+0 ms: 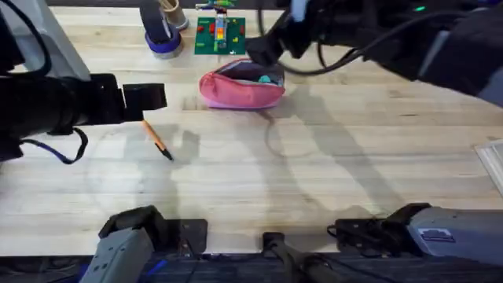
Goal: Unzip the bag, pick up the pens from the table one at a time and place them inside, then zip the bag closed.
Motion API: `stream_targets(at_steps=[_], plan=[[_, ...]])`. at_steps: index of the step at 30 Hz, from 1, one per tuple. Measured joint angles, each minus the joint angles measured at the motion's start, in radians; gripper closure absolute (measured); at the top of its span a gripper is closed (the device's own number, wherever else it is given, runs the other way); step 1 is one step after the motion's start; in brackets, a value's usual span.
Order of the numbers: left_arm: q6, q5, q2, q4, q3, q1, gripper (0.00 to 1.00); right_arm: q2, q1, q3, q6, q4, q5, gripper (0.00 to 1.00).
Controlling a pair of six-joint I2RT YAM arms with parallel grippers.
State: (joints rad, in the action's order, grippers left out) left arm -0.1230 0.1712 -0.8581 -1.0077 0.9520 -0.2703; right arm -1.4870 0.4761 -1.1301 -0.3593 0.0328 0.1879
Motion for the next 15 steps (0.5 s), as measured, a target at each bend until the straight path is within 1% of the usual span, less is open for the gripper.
stream_targets(at_steps=[3,6,10,12,15], plan=[[0.024,0.003,0.000,-0.003,0.000,0.000,0.007,0.025,-0.044,0.000,0.038,0.068,0.000,0.005],[0.038,0.049,0.000,-0.003,0.000,-0.001,0.007,0.038,-0.083,0.000,0.059,0.121,0.000,0.004],[0.051,0.091,-0.001,-0.017,0.000,-0.001,0.007,0.040,-0.112,0.000,0.072,0.141,0.000,0.005],[0.080,0.094,-0.014,-0.037,0.000,-0.001,0.007,0.040,-0.116,0.000,0.074,0.141,0.000,0.005],[0.145,0.081,-0.062,-0.052,0.000,-0.001,0.008,0.040,-0.120,0.000,0.076,0.141,0.000,0.005]])
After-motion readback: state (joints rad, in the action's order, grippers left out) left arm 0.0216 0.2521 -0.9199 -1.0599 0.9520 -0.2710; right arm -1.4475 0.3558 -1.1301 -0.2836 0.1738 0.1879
